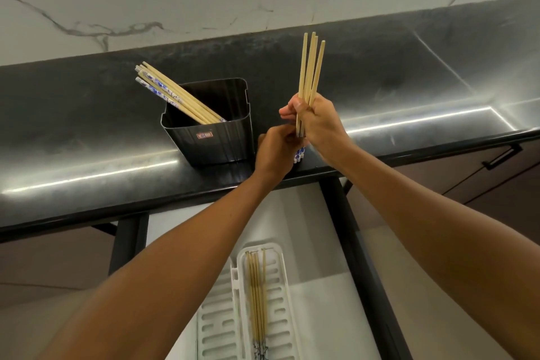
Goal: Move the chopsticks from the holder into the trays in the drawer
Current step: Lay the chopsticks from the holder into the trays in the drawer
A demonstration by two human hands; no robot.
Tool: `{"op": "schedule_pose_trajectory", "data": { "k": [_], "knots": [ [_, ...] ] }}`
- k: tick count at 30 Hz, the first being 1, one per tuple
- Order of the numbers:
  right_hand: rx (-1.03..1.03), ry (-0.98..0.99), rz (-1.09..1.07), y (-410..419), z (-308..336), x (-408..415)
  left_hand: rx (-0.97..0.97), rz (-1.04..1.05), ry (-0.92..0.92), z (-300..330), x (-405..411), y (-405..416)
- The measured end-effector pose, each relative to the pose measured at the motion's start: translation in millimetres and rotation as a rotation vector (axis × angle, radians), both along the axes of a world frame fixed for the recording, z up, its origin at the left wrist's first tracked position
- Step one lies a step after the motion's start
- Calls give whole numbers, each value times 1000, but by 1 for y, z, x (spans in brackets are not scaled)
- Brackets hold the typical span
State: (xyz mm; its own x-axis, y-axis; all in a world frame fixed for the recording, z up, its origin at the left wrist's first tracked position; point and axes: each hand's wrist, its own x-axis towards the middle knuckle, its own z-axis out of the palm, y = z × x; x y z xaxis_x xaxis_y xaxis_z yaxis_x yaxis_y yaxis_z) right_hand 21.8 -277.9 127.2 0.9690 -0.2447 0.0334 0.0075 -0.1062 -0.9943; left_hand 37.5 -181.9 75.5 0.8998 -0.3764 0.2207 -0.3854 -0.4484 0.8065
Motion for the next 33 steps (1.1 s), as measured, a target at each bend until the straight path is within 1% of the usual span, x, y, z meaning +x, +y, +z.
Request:
{"op": "schedule_pose_trajectory", "data": {
  "k": [5,8,12,16,17,19,21,22,26,29,31,33],
  "knots": [
    [-20,18,-19,5,6,-10,34,-1,-30,11,-11,6],
    [-24,57,-36,12,15,-25,44,-30,41,21,-29,19],
    [24,210,-21,36,20,-59,77,-81,289,28,-63,52],
    [173,403,64,70,9,-95,141,-59,606,32,-105,92],
    [205,448,87,81,3,-103,136,-31,682,31,-116,105],
    [231,529,135,103,-13,-117,66,22,820,24,-138,133],
    [250,628,189,129,-36,-129,-6,84,937,13,-161,160],
    [267,683,214,142,-50,-134,-6,122,982,5,-172,172],
    [327,908,256,185,-105,-155,132,262,1104,-37,-210,205],
    [358,1079,218,206,-135,-173,240,280,1192,-68,-228,217],
    [319,1161,202,214,-154,-178,322,273,1214,-82,-236,219],
    [311,1204,158,219,-166,-179,382,268,1184,-92,-240,219]
  ]
}}
